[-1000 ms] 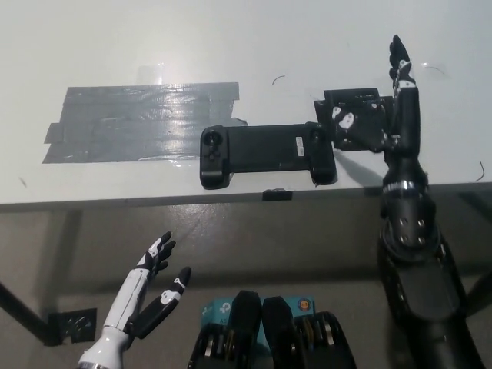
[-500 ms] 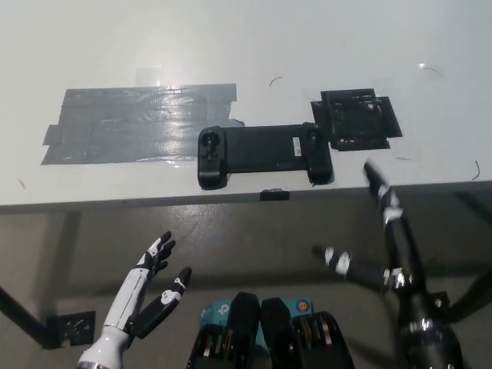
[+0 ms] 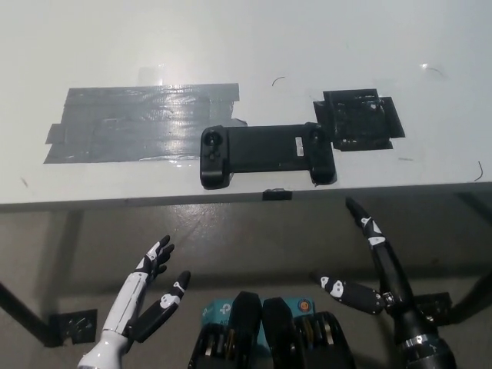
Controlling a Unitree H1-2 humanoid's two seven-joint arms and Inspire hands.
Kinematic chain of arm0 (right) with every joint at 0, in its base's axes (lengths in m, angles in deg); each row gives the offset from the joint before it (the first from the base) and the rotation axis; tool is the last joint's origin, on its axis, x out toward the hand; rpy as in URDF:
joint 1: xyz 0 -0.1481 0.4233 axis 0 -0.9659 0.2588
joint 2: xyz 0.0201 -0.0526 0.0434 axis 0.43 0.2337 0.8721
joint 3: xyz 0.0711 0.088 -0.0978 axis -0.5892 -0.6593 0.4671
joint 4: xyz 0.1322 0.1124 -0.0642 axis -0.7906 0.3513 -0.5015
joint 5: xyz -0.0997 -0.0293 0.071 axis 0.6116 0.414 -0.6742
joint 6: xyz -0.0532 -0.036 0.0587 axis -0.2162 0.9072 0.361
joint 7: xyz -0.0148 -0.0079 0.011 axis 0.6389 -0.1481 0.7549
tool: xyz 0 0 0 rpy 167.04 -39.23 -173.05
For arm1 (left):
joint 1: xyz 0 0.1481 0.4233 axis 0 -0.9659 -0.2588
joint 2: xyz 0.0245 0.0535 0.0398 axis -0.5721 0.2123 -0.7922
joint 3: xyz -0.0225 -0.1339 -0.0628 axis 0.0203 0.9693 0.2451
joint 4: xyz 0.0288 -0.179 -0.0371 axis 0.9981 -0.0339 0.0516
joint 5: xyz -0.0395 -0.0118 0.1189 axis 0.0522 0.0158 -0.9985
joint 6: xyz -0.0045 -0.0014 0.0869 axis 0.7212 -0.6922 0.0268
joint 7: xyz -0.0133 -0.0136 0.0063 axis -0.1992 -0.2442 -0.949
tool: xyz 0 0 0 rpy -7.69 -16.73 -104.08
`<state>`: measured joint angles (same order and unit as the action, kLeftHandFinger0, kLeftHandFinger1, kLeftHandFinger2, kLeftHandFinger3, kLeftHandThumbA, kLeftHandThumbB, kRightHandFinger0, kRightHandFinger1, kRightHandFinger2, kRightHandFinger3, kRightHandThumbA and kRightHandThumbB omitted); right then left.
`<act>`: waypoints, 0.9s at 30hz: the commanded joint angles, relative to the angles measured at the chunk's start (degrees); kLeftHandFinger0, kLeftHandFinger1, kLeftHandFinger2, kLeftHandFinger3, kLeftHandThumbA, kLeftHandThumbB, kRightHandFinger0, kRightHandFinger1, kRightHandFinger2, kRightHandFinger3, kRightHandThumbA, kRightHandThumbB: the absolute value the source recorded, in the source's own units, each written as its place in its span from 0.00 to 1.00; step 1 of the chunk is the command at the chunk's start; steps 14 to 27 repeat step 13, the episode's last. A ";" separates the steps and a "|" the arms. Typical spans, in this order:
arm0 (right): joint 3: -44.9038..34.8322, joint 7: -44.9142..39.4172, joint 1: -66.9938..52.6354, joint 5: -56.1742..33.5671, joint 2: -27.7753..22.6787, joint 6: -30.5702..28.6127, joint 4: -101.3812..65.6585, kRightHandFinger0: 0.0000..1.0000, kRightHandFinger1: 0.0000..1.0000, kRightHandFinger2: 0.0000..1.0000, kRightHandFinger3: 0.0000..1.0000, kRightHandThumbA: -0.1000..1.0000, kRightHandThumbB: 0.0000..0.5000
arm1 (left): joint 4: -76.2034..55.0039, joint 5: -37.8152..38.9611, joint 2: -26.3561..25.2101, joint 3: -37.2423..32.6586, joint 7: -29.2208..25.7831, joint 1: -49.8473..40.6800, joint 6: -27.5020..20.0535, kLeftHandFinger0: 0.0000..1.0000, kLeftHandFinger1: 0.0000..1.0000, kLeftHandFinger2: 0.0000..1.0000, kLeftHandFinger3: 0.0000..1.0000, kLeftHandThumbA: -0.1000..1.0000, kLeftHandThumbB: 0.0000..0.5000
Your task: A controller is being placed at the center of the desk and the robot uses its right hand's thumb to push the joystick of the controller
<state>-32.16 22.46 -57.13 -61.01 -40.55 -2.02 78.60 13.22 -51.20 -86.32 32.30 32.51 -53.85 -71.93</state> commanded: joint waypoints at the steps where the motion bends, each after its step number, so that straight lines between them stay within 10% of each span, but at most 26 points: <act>1: 0.15 -0.89 1.60 1.32 0.36 -3.28 0.05 1.00 1.00 1.00 1.00 0.90 0.34 | -1.67 0.24 0.00 0.38 0.00 0.19 -1.93 1.00 1.00 1.00 1.00 0.69 0.00; 27: 0.12 -0.88 1.95 3.46 0.73 -2.42 0.14 1.00 1.00 1.00 1.00 0.84 0.33 | -1.74 0.05 -0.05 0.31 0.11 0.27 -1.29 1.00 1.00 1.00 1.00 0.71 0.00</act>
